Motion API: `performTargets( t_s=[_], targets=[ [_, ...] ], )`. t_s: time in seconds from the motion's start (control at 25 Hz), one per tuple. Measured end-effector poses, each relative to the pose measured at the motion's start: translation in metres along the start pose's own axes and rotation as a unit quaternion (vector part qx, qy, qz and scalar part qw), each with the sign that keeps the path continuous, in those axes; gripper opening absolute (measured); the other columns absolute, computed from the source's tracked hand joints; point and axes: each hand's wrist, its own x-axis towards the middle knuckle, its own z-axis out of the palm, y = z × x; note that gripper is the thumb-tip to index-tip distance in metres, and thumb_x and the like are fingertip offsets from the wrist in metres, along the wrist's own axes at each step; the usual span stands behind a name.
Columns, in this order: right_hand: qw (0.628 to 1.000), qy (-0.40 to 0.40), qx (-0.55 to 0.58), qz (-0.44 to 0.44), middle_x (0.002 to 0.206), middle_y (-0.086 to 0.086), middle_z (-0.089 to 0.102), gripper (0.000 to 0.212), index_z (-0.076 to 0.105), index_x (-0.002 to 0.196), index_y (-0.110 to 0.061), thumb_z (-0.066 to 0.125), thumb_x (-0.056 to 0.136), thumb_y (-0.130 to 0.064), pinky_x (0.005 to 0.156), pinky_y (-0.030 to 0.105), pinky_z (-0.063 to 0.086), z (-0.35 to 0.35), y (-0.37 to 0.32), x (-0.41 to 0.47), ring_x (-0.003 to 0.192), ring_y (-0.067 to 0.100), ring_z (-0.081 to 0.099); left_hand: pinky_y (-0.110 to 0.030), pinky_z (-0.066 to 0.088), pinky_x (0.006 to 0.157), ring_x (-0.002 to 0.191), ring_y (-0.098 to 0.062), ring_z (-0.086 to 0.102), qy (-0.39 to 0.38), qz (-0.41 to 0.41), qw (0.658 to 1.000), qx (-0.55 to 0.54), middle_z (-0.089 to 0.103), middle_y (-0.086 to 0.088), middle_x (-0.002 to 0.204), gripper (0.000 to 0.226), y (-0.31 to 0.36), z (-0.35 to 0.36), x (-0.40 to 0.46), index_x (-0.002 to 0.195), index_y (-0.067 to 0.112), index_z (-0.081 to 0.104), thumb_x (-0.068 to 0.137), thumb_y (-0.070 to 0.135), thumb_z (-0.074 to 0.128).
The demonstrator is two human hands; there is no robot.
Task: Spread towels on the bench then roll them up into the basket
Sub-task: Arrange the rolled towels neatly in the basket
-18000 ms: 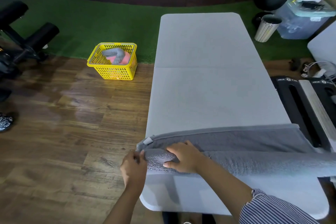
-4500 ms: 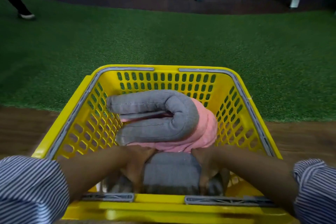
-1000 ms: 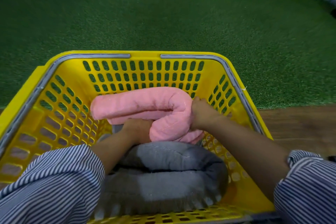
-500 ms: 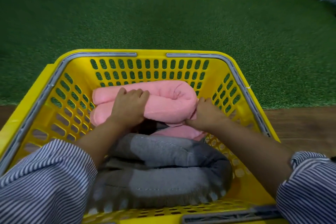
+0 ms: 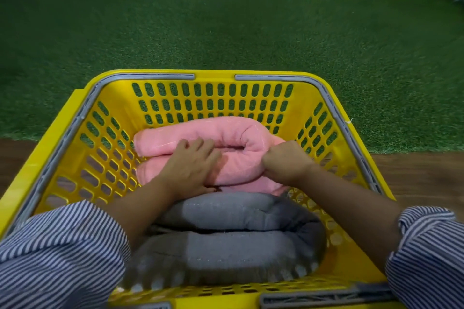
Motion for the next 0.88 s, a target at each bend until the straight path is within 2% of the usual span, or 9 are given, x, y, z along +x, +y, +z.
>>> performTargets(
  t_s=[0.08, 0.16, 0.28, 0.44, 0.64, 0.68, 0.76, 0.8, 0.88],
  targets=[
    [0.999, 0.001, 0.016, 0.037, 0.059, -0.005, 0.038, 0.041, 0.036, 0.058, -0.016, 0.047, 0.089, -0.042, 0.057, 0.025, 0.037, -0.002, 0.003, 0.001, 0.064, 0.019, 0.048, -0.033, 0.043, 0.066, 0.079, -0.022, 0.057, -0.029, 0.091, 0.993, -0.071, 0.061, -0.001, 0.096, 0.037, 0.005, -0.010, -0.007, 0.104, 0.021, 0.051, 0.083, 0.051, 0.045],
    [0.998, 0.044, 0.013, 0.036, 0.059, -0.006, 0.041, 0.044, 0.039, 0.058, -0.019, 0.048, 0.084, -0.054, 0.056, 0.024, 0.037, -0.007, 0.001, 0.001, 0.057, 0.014, 0.043, -0.029, 0.042, 0.070, 0.084, -0.021, 0.061, -0.159, 0.018, 0.980, -0.121, 0.065, 0.003, 0.097, 0.029, 0.008, -0.021, -0.007, 0.099, 0.027, 0.058, 0.085, 0.051, 0.049],
    [0.985, 0.137, -0.023, -0.100, 0.099, 0.003, 0.058, 0.041, 0.055, 0.101, -0.014, 0.062, 0.073, -0.042, 0.083, 0.035, 0.045, -0.007, -0.008, 0.008, 0.087, 0.018, 0.050, -0.029, 0.043, 0.072, 0.091, -0.026, 0.060, -0.289, -0.099, 0.947, -0.098, 0.065, -0.004, 0.099, 0.043, 0.012, -0.027, -0.006, 0.097, 0.025, 0.062, 0.083, 0.064, 0.051],
    [0.961, 0.034, -0.185, -0.203, 0.137, 0.019, 0.044, 0.070, 0.037, 0.134, 0.001, 0.061, 0.076, -0.028, 0.114, 0.044, 0.021, 0.003, -0.020, 0.032, 0.126, 0.032, 0.040, -0.031, 0.046, 0.077, 0.097, -0.028, 0.059, -0.325, -0.163, 0.921, -0.139, 0.065, -0.012, 0.107, 0.052, 0.016, -0.029, -0.006, 0.098, 0.014, 0.065, 0.082, 0.063, 0.057],
    [0.973, 0.006, -0.168, -0.156, 0.104, 0.010, 0.067, 0.058, 0.021, 0.140, 0.007, 0.043, 0.092, -0.017, 0.112, 0.040, 0.020, 0.033, -0.045, 0.056, 0.101, 0.027, 0.059, -0.029, 0.045, 0.075, 0.098, -0.025, 0.061, -0.344, -0.229, 0.892, -0.181, 0.066, -0.010, 0.109, 0.060, 0.012, -0.021, -0.006, 0.103, 0.012, 0.066, 0.075, 0.064, 0.064],
    [0.971, 0.024, -0.180, -0.156, 0.095, 0.009, 0.070, 0.051, 0.035, 0.134, 0.007, 0.046, 0.091, -0.017, 0.111, 0.039, 0.023, 0.040, -0.047, 0.060, 0.093, 0.026, 0.062, -0.029, 0.046, 0.075, 0.098, -0.025, 0.062, -0.330, -0.230, 0.898, -0.180, 0.066, -0.009, 0.110, 0.061, 0.011, -0.020, -0.007, 0.104, 0.013, 0.065, 0.073, 0.065, 0.064],
    [0.975, 0.081, -0.143, -0.148, 0.060, 0.002, 0.068, 0.035, 0.065, 0.092, -0.005, 0.067, 0.067, -0.028, 0.096, 0.035, 0.043, 0.042, -0.043, 0.062, 0.061, 0.020, 0.064, -0.034, 0.046, 0.076, 0.100, -0.026, 0.060, -0.266, -0.222, 0.923, -0.165, 0.060, -0.006, 0.116, 0.071, 0.010, -0.017, -0.010, 0.115, 0.016, 0.055, 0.068, 0.069, 0.064],
    [0.977, 0.119, -0.107, -0.142, 0.048, 0.000, 0.061, 0.032, 0.065, 0.074, -0.011, 0.070, 0.052, -0.033, 0.083, 0.032, 0.048, 0.041, -0.036, 0.063, 0.048, 0.019, 0.059, -0.037, 0.046, 0.076, 0.101, -0.028, 0.059, -0.201, -0.210, 0.945, -0.148, 0.055, -0.006, 0.118, 0.080, 0.009, -0.013, -0.012, 0.120, 0.017, 0.047, 0.064, 0.072, 0.063],
    [0.982, 0.167, -0.011, -0.088, 0.048, 0.000, 0.058, 0.038, 0.059, 0.068, -0.013, 0.067, 0.042, -0.040, 0.065, 0.029, 0.043, 0.036, -0.019, 0.064, 0.044, 0.021, 0.055, -0.042, 0.049, 0.075, 0.098, -0.033, 0.059, -0.085, -0.169, 0.977, -0.098, 0.054, -0.011, 0.118, 0.092, 0.009, -0.001, -0.015, 0.122, 0.014, 0.038, 0.057, 0.076, 0.057]
  ],
)
